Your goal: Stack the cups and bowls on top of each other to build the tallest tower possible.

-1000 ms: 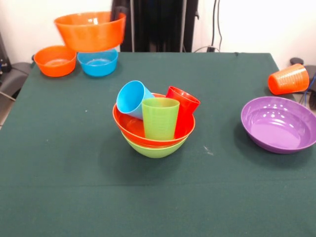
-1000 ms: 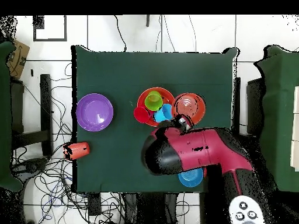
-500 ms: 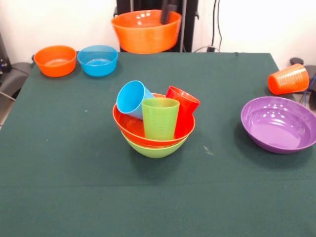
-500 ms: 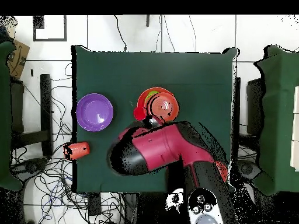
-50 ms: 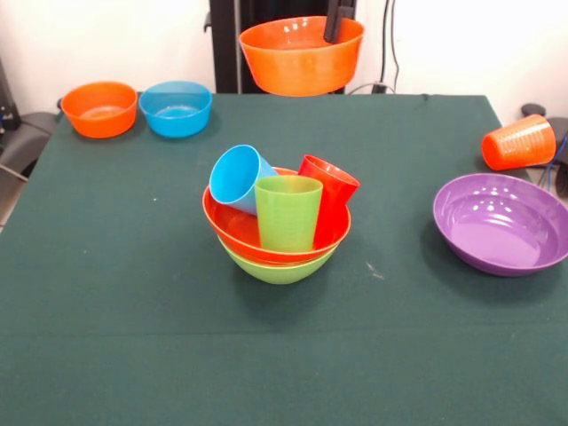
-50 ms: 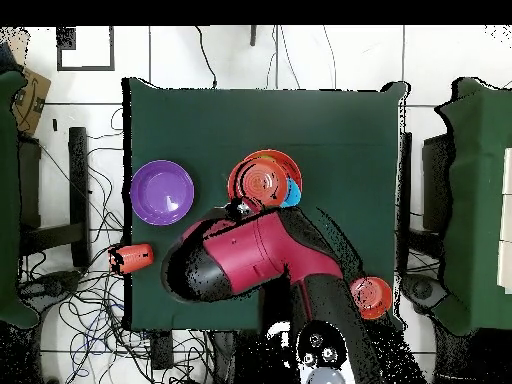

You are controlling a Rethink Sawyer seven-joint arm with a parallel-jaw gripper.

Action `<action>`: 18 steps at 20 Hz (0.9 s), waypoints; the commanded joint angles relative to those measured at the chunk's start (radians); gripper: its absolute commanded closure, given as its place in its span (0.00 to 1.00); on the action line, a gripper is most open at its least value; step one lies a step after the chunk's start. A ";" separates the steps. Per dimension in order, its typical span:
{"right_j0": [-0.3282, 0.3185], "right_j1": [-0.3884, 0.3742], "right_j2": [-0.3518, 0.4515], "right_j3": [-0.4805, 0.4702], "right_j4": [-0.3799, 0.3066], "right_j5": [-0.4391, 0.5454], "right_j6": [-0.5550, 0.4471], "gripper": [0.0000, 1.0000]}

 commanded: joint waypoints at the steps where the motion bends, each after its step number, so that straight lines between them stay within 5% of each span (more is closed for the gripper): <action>1: 0.002 0.019 -0.047 -0.048 0.021 0.111 0.090 1.00; 18: 0.023 0.146 -0.044 -0.195 0.010 0.149 0.080 1.00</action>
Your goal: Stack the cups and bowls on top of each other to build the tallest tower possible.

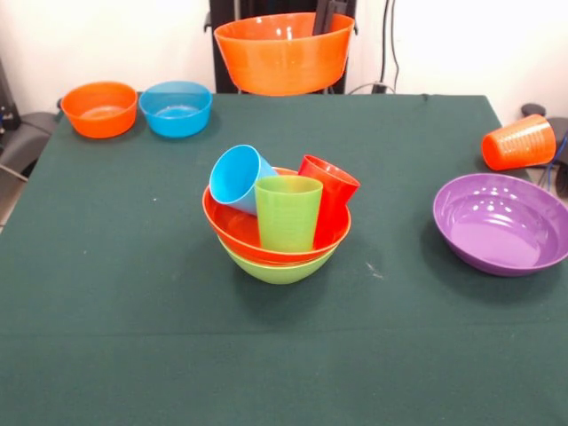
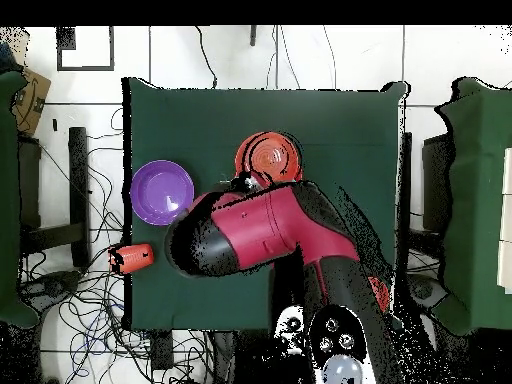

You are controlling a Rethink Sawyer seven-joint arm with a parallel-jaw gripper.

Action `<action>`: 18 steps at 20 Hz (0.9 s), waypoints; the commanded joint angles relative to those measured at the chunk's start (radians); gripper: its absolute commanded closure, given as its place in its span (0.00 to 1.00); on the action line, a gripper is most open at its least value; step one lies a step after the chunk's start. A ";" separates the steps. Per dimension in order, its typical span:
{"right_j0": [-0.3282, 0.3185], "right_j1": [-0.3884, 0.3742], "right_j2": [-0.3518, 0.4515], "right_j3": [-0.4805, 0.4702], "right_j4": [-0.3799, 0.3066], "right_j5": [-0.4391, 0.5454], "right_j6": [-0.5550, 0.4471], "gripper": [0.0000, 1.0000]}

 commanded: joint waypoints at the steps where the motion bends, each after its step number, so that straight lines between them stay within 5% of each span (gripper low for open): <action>1: 0.023 0.115 -0.030 -0.065 -0.007 0.101 0.080 1.00; 18: 0.048 0.176 -0.064 -0.082 -0.036 0.039 0.109 1.00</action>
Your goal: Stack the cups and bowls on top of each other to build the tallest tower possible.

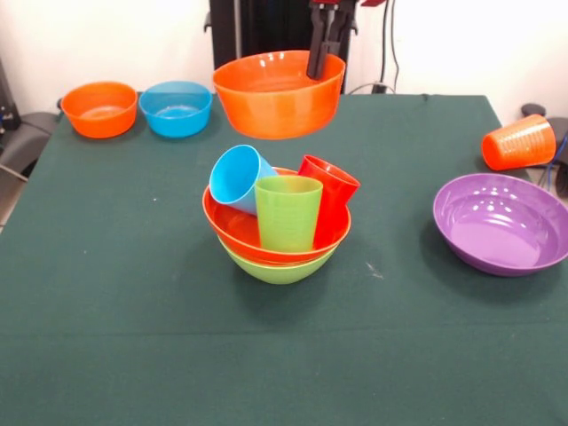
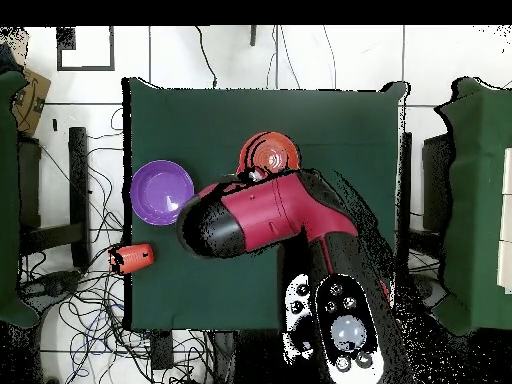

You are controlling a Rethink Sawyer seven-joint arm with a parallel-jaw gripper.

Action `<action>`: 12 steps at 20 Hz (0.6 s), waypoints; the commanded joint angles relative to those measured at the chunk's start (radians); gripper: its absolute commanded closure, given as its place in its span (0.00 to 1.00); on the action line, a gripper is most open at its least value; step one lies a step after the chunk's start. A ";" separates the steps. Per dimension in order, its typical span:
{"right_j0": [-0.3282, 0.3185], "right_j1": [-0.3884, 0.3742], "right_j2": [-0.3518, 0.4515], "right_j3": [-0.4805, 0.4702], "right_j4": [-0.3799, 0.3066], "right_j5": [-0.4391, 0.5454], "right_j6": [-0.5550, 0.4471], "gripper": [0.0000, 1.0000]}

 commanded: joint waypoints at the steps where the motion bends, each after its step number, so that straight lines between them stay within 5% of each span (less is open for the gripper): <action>1: 0.044 0.082 -0.048 -0.035 -0.038 0.026 0.112 1.00; 12: 0.089 0.135 -0.097 -0.083 -0.053 -0.010 0.138 1.00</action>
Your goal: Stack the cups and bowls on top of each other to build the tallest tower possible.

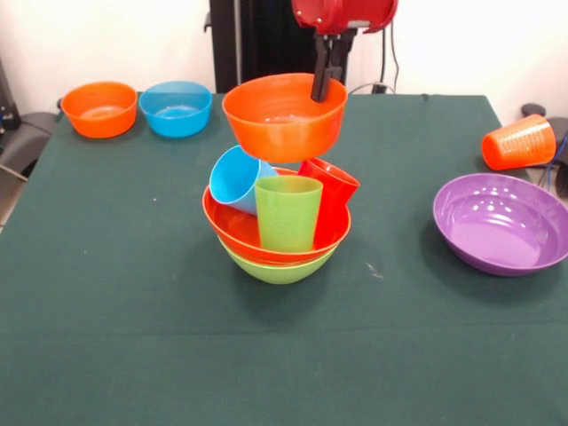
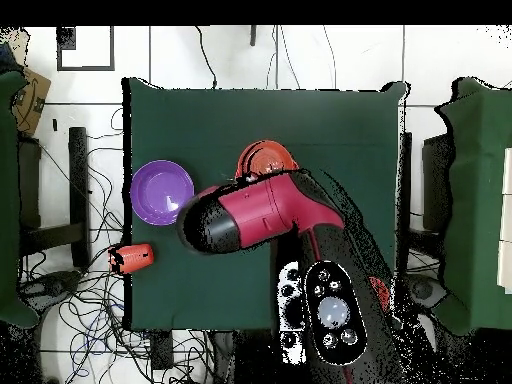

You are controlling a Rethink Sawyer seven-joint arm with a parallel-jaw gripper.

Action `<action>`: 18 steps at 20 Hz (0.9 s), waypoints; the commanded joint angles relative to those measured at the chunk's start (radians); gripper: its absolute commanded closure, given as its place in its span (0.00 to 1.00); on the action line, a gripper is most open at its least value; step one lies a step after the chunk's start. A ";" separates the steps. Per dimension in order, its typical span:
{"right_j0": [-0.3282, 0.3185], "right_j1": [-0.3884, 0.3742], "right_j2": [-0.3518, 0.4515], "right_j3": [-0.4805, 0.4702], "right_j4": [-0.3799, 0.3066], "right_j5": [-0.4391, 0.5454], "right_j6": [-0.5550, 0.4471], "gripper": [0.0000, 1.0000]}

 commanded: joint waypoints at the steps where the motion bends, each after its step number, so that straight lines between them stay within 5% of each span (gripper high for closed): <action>1: 0.045 0.069 -0.052 -0.067 -0.048 -0.010 0.140 1.00; 18: 0.080 0.108 -0.105 -0.110 -0.039 -0.031 0.131 1.00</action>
